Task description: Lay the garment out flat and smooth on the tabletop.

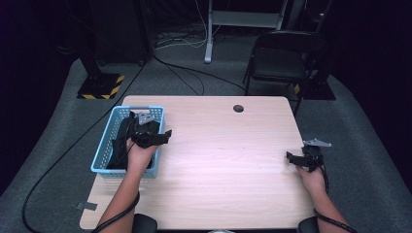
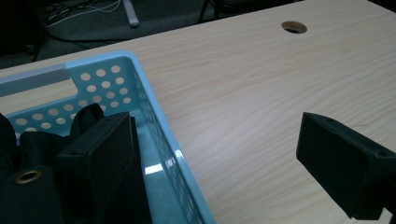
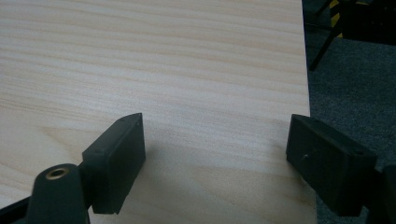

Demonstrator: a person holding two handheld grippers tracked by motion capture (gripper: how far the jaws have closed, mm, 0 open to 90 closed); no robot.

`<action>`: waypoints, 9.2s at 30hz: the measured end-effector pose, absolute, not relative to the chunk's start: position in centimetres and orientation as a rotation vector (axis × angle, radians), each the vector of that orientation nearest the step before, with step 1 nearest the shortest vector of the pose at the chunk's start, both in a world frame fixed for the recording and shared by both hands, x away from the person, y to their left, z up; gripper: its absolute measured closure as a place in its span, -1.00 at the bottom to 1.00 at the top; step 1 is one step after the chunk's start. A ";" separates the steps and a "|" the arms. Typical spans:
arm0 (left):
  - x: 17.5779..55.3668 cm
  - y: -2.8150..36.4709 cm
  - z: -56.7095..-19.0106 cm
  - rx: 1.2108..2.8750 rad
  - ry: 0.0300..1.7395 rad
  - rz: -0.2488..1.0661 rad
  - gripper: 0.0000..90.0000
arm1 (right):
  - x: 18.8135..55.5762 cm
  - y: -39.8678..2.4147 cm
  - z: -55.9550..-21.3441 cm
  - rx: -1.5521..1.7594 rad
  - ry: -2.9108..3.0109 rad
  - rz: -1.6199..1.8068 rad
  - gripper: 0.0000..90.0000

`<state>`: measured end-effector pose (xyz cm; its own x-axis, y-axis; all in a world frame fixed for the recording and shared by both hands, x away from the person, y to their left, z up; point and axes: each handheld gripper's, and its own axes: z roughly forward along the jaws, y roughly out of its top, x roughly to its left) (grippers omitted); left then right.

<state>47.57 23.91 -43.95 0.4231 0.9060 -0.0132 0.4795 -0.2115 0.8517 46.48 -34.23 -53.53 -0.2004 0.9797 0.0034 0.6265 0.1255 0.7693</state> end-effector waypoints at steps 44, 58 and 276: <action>49.1 32.8 -45.2 1.853 1.445 0.606 -1.00 | 46.5 -34.2 -53.5 1.546 1.891 0.890 -0.59; 49.8 33.1 -47.1 1.866 1.496 0.552 -1.00 | 46.5 -34.2 -53.5 1.546 1.891 0.890 -0.59; 46.9 27.8 -35.5 1.753 1.077 0.708 0.62 | 46.5 -34.2 -53.5 1.541 1.895 0.891 -0.59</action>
